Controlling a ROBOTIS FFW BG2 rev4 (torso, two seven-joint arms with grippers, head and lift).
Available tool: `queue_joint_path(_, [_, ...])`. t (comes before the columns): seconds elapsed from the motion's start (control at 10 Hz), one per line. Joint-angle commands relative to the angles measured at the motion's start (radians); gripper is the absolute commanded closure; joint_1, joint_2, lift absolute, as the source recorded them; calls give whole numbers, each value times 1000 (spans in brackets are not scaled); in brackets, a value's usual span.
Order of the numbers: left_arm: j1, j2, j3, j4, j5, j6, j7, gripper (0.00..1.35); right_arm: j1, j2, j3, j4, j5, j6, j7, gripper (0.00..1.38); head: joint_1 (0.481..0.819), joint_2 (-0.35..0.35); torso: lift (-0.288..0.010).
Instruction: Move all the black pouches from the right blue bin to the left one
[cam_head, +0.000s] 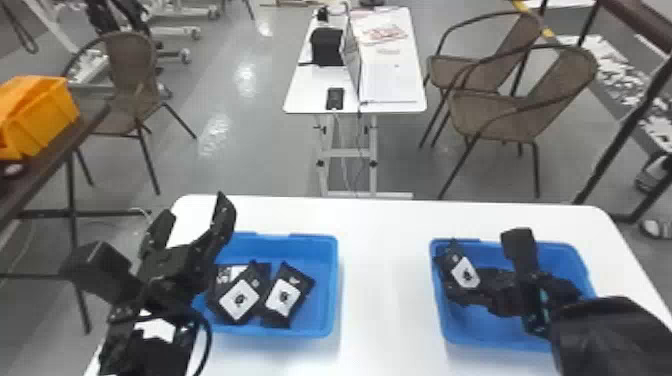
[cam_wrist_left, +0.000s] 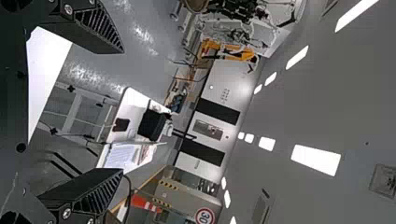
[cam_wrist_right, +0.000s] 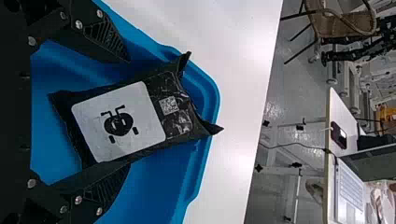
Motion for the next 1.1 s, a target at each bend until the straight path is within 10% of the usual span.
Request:
queue_joint_path(0.0, [2, -3, 0, 2, 0, 1, 0, 121, -23, 0, 0, 52, 21, -27, -2, 266, 695, 75, 10])
queue_joint_path(0.2, [2, -6, 0, 2, -6, 1, 0, 122, -48, -1, -2, 104, 28, -51, -6, 438, 695, 74, 10])
queue_joint_path(0.4, [8, -20, 6, 3, -15, -6, 0, 122, -38, -4, -9, 109, -19, -84, -9, 1007, 695, 70, 10])
queue_joint_path(1.0, [15, -21, 9, 8, -12, -29, 0, 121, 100, -3, -46, -89, -70, -32, -20, 1079, 695, 69, 10])
